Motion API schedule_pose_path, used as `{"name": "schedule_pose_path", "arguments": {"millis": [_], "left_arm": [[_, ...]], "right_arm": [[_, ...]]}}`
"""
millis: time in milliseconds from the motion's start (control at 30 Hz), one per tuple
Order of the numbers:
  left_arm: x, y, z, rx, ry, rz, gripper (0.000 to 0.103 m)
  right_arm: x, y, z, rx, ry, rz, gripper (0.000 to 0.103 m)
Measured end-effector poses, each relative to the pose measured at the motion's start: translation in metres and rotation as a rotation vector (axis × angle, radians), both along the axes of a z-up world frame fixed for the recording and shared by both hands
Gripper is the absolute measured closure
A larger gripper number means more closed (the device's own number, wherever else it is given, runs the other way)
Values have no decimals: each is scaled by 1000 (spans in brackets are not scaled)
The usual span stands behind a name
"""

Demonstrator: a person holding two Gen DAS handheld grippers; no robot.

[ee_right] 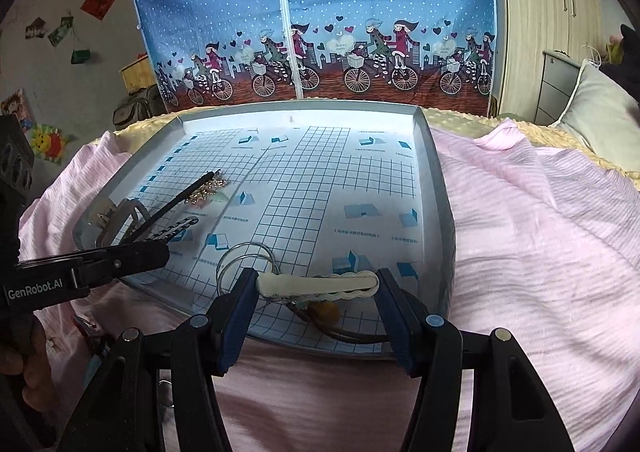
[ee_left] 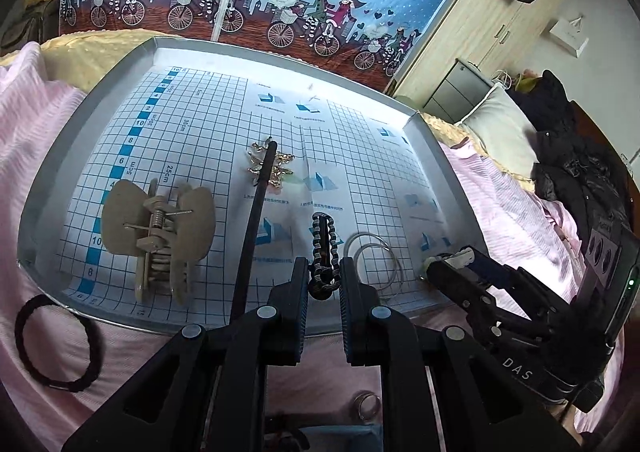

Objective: Organize jewelry

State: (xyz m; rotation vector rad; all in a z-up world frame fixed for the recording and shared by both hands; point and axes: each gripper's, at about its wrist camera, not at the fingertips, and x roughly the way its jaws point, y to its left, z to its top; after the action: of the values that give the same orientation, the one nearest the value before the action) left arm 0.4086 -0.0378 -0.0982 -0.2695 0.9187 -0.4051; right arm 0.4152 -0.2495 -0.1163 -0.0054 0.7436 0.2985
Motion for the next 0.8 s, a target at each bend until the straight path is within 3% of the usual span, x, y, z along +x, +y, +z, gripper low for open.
{"name": "schedule_pose_path", "arguments": {"millis": [300,367,433,567,600,667,733,800], "left_arm": [[2,-5,1,24,-1,-4,90],[3,-6,1,10,7,-16,85],[2,-4,4,-10,14,-13,68],[-4,4,18,-63,-1,16,48],[-6,5,23,-61,-10,20,39],[-14,7,37,-43,-47,29,28],[-23,9,50,-24,-94,48,7],[-37,12,63,-5,-158,84,2]], "right_arm": [[4,-7,0,27,13,-13,46],[3,-11,4,22,-1,-20,45],[1,-15,9,26,-24,-28,35],[-7,-28,26,39,-82,-48,25],[-9,-31,31,49,-95,-52,21],[-17,-37,42,76,-123,-57,14],[-25,-41,52,102,-149,-57,2],[-33,-42,59,123,-168,-53,0]]}}
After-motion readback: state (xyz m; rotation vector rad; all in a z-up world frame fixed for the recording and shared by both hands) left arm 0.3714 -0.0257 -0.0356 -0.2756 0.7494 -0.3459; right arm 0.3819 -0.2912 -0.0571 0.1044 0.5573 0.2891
